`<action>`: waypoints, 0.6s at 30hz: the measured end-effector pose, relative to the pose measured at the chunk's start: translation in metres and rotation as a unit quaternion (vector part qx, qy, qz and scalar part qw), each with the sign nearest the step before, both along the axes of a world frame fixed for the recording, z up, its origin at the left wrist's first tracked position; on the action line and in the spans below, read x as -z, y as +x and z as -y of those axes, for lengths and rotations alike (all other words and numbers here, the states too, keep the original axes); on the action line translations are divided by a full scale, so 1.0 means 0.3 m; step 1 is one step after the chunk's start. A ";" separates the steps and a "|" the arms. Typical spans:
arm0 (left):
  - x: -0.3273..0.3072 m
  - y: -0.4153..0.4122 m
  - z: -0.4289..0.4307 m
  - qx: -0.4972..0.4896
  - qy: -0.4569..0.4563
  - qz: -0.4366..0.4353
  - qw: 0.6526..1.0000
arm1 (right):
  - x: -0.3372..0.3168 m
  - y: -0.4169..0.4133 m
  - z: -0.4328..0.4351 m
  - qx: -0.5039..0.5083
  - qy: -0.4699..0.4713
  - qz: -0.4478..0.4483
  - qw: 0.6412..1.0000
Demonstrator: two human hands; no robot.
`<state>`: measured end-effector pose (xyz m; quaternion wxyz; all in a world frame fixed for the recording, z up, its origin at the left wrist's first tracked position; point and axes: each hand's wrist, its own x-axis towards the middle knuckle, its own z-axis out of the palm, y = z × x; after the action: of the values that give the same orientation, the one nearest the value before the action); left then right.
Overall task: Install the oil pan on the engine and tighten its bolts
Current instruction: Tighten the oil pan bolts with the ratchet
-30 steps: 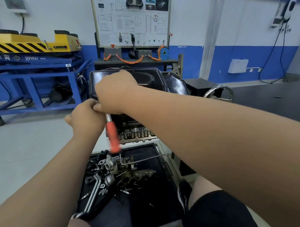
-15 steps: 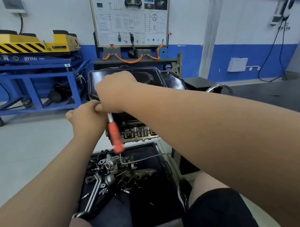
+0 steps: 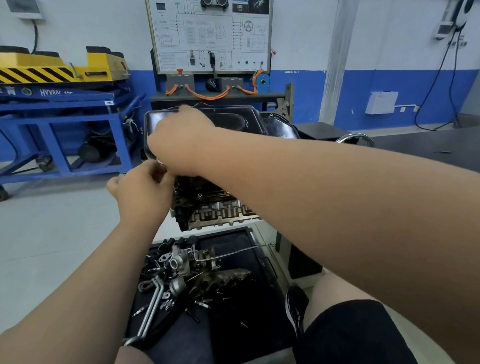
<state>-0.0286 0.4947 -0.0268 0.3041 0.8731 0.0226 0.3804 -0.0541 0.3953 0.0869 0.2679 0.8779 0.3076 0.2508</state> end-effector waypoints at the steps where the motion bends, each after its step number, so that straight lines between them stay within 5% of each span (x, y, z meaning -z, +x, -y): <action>1: 0.002 0.002 -0.003 0.011 0.001 0.001 1.000 | -0.007 0.009 0.008 -0.026 -0.035 0.028 0.999; 4: 0.006 0.000 0.003 0.013 0.002 0.001 1.000 | -0.011 0.020 0.011 -0.047 -0.057 0.043 0.996; 9: -0.005 -0.018 0.035 -0.032 -0.042 -0.004 0.999 | 0.024 -0.003 -0.006 0.062 0.100 -0.075 0.990; 14: -0.006 -0.016 0.004 0.041 -0.049 -0.002 0.998 | -0.004 0.021 0.030 -0.071 -0.061 0.027 0.995; 18: -0.010 -0.015 0.019 0.017 -0.044 0.002 0.999 | 0.018 0.037 0.009 -0.062 -0.037 0.039 0.997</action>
<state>-0.0330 0.4891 -0.0239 0.3489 0.8583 0.0241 0.3754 -0.0430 0.3925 0.0814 0.2957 0.8363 0.3599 0.2893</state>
